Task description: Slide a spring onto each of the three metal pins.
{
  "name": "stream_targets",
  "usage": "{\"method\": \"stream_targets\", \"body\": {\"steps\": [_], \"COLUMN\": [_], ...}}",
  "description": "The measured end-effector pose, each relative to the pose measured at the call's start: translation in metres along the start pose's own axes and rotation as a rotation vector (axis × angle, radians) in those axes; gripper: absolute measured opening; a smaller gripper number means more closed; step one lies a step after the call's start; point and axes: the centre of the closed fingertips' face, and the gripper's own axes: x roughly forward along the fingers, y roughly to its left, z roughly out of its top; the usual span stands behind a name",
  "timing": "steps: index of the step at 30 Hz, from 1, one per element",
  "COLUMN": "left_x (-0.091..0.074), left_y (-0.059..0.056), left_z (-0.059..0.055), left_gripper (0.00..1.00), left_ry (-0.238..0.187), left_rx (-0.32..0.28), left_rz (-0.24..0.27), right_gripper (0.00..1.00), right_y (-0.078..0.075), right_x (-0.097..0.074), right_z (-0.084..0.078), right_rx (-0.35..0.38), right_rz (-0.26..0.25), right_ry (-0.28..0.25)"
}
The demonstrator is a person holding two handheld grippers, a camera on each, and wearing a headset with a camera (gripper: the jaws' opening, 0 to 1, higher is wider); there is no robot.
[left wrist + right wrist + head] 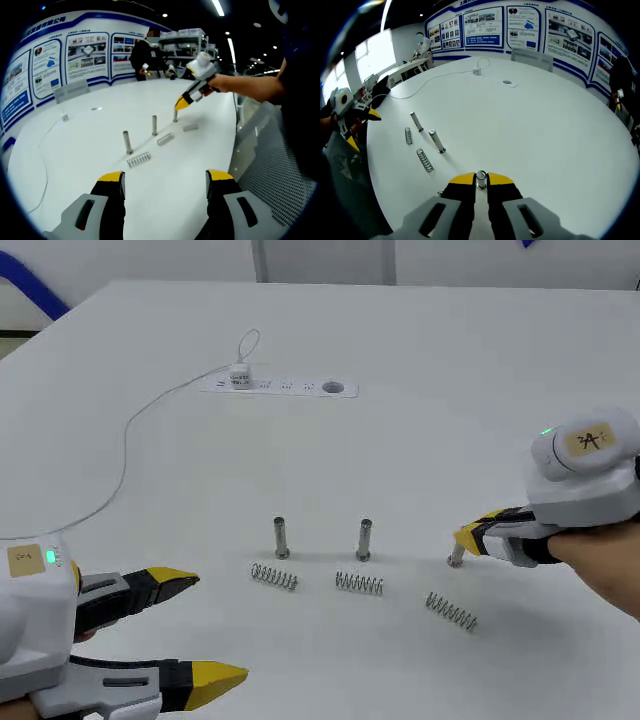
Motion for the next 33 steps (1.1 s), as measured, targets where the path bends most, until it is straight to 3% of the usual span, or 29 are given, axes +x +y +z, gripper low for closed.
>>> {"method": "stream_targets", "body": {"steps": [17, 28, 33], "left_x": [0.0, 0.0, 0.001], "left_y": [0.001, 0.0, 0.0], "left_z": [-0.001, -0.001, -0.002], "left_gripper": [0.67, 0.67, 0.67], "left_ry": [0.004, 0.004, 0.006], "left_rx": [0.0, -0.001, -0.002], "left_rz": [0.003, 0.001, 0.0], "right_gripper": [0.12, 0.15, 0.15], "right_y": [0.0, 0.002, 0.011], "right_x": [-0.003, -0.012, -0.016], "right_z": [0.001, -0.017, -0.023], "right_rx": [-0.011, -0.009, -0.009], "right_rz": [0.002, 0.002, 0.019], "right_ry": [-0.014, -0.001, 0.006]}}
